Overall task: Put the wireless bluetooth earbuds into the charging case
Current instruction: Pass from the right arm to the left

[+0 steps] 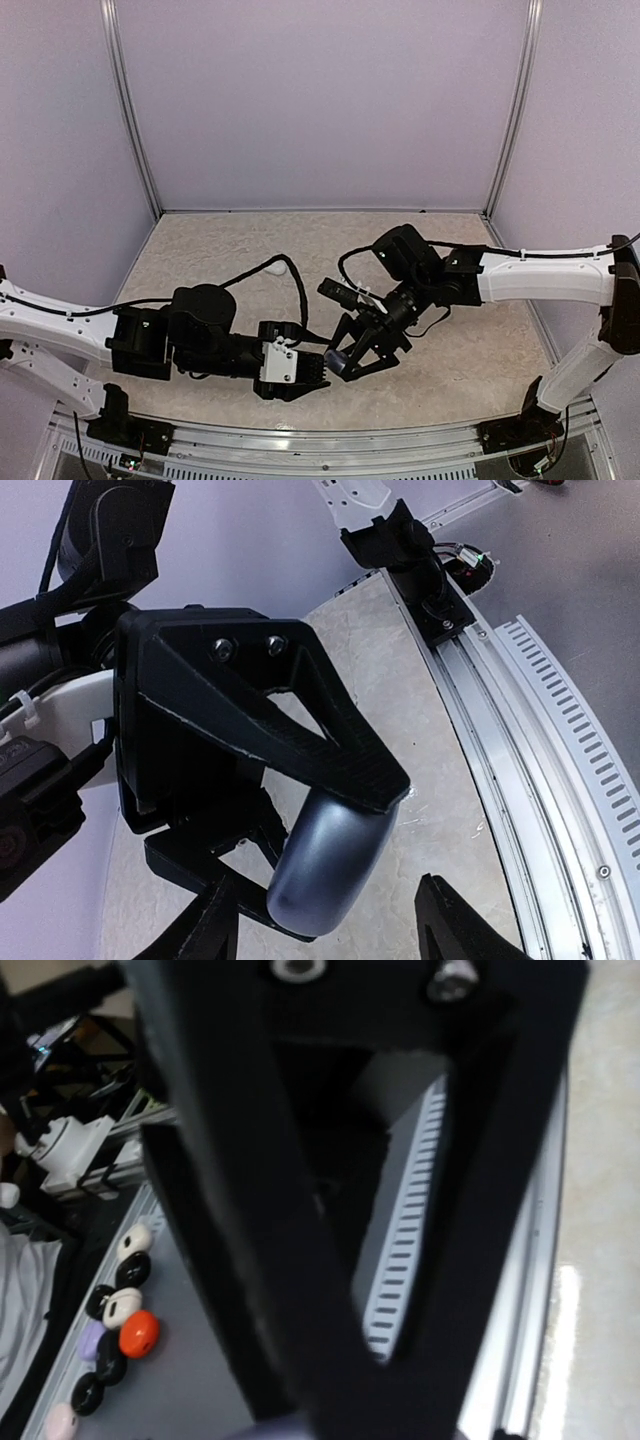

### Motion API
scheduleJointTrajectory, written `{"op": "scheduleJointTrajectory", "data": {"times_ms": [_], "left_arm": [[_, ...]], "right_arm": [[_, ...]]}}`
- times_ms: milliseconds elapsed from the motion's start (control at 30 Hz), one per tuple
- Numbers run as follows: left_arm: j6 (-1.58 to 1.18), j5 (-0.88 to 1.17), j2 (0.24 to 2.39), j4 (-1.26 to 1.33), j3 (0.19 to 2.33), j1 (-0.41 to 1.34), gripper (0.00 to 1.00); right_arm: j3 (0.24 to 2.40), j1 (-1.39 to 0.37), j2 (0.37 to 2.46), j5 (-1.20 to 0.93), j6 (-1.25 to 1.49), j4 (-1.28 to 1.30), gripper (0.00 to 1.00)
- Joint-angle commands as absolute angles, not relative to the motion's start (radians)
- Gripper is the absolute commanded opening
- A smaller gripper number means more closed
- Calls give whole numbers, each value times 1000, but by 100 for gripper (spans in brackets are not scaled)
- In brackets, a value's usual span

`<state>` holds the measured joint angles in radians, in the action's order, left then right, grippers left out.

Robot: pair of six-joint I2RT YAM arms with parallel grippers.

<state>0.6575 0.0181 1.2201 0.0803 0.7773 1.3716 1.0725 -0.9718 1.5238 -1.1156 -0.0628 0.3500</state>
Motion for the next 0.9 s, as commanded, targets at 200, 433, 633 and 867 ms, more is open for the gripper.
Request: {"op": "scheduleJointTrajectory", "data": {"times_ms": [200,433,633,867], "left_arm": [[731,71,1257,39,833,1387,51],[755,72,1280,22,849,1388,40],[759,72,1286,15,851,1388,30],[761,61,1292,18,854,1390,36]], "right_arm": [[1120,-1002,1561,-1183,-95,387,54],[1119,-1004,1565,-1197,-99,394,54],[1119,-1004,1558,-1210,-99,391,54],[1120,-1005,1557,-1220,-100,393,54]]}}
